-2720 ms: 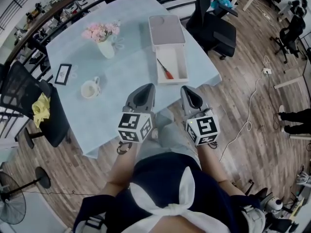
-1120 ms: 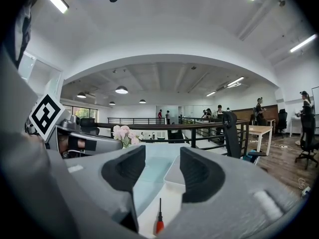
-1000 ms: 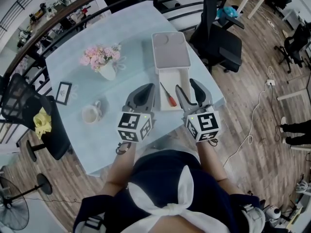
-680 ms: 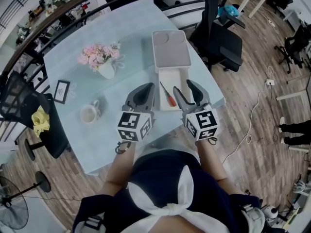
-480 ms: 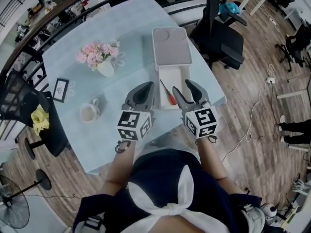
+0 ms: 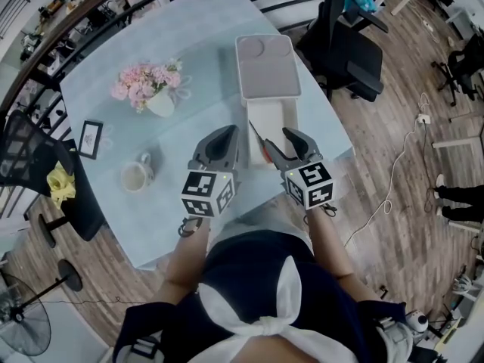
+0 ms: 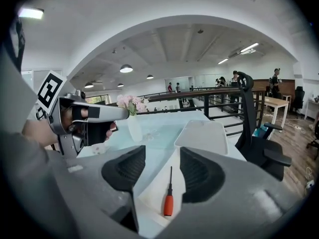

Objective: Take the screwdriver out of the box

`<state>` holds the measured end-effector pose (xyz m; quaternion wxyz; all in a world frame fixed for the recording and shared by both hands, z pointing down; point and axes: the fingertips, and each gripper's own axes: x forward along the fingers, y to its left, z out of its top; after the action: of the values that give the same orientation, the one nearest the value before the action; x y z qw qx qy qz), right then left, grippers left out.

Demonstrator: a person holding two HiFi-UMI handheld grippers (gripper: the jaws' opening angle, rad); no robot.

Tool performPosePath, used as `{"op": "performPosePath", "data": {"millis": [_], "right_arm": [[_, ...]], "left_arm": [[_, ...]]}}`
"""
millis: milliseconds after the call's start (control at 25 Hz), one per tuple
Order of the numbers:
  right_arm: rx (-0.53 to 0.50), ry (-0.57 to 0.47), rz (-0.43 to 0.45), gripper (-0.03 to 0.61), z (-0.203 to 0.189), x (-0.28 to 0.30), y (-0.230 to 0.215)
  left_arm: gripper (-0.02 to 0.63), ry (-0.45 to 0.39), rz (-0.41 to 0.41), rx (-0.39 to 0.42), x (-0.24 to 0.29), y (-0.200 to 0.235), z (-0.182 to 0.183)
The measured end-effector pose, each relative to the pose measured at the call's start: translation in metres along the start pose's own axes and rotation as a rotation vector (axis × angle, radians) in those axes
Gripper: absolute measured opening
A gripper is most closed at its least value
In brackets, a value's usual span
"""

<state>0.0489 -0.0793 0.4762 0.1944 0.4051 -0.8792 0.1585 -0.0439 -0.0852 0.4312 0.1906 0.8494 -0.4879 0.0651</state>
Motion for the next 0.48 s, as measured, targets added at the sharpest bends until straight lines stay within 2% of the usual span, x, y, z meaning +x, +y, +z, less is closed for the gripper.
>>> {"op": "performPosePath", "data": {"millis": [480], "right_arm": [[0.037,0.192,0.074,0.210,-0.051,0.034,-0.008]], "left_arm": [[0.017,0.048,-0.005,-0.026,0.026,0.016,-0.013]]}}
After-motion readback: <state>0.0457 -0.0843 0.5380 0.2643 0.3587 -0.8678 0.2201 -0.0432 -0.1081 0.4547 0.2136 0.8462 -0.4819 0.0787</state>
